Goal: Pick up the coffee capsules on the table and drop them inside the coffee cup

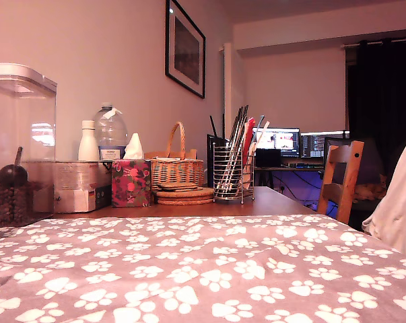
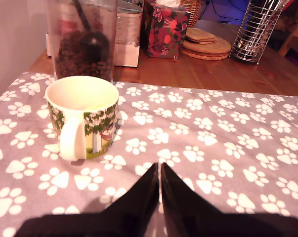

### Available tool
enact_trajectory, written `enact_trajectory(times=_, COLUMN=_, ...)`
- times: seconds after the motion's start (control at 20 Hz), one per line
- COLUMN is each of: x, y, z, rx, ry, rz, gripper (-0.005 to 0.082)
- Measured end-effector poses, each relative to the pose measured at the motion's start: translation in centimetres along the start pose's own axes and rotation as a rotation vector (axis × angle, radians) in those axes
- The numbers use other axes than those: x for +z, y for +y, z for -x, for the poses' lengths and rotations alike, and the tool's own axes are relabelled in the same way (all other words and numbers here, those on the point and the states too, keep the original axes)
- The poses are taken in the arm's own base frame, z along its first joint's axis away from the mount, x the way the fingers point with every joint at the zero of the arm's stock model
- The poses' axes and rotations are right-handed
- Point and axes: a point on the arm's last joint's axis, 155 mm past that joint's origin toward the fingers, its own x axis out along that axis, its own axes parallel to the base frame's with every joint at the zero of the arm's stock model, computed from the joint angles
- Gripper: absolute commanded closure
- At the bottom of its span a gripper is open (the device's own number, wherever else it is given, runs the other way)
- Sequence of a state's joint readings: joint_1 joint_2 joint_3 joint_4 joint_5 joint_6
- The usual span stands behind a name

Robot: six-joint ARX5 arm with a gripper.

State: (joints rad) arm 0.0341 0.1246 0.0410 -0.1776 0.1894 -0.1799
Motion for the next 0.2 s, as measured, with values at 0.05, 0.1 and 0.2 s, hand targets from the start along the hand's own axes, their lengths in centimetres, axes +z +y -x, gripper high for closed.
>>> enact_trajectory(times=0.05, x=0.01, y=-0.02, z=0.08, rx=0.000, ry=-0.002, rz=0.000, gripper=0.0789)
enact_trajectory(times=0.1, x=0.05, y=-0.04, z=0.15, rx=-0.001, ry=-0.005, rz=-0.001, gripper=0.0789)
enact_trajectory(times=0.2, x=-0.03, y=-0.04, z=0.26, rx=-0.001, ry=-0.004, rz=-0.001, gripper=0.0789)
